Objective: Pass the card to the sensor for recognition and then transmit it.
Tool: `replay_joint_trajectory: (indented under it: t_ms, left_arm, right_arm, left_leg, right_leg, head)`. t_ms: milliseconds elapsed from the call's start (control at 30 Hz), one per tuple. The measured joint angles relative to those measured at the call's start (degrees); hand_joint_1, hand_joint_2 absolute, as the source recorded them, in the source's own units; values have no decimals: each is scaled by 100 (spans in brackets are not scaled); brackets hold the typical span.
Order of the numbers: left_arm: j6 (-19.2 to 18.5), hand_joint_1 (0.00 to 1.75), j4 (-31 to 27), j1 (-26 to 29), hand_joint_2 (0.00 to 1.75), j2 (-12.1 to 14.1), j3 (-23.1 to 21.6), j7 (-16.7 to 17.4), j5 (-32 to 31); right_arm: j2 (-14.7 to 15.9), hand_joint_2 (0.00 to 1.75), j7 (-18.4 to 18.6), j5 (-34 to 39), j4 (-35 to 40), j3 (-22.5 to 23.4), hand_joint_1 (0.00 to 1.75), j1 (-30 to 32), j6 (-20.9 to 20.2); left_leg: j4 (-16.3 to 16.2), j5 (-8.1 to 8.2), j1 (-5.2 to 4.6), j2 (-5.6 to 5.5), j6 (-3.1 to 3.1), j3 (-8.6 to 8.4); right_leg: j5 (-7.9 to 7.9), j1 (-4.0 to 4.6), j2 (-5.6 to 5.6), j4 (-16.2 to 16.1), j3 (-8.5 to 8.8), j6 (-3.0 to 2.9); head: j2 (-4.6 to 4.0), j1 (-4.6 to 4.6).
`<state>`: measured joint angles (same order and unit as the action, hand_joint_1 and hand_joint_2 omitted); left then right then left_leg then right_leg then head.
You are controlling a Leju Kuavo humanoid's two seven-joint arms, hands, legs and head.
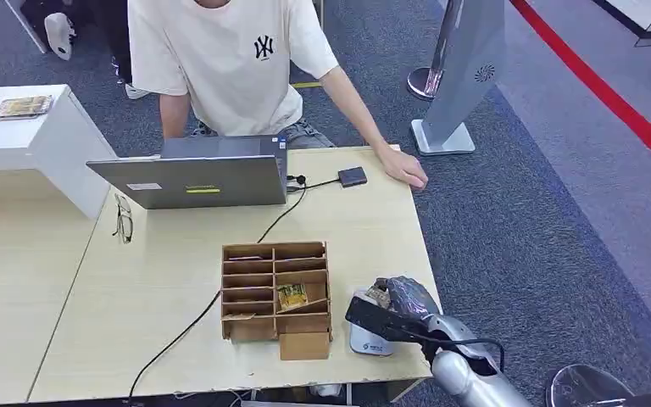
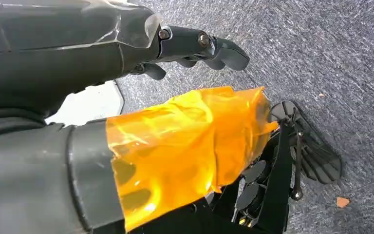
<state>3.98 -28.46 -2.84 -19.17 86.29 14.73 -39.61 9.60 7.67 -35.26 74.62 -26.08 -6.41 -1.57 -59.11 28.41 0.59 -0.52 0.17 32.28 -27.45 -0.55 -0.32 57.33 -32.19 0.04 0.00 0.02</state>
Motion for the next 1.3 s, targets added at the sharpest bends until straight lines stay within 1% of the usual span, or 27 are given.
replay_joint_trajectory:
  t_ms: [1300]
  left_arm:
    - [0, 0, 0, 0, 0, 0, 0, 28, -17]
  right_arm:
    - [-26, 175, -2, 0, -133, 2, 175, -56, -18]
  left_leg:
    - [0, 0, 0, 1, 0, -23]
  right_leg:
    - [1, 0, 1, 0, 23, 1]
  head:
    - [0, 0]
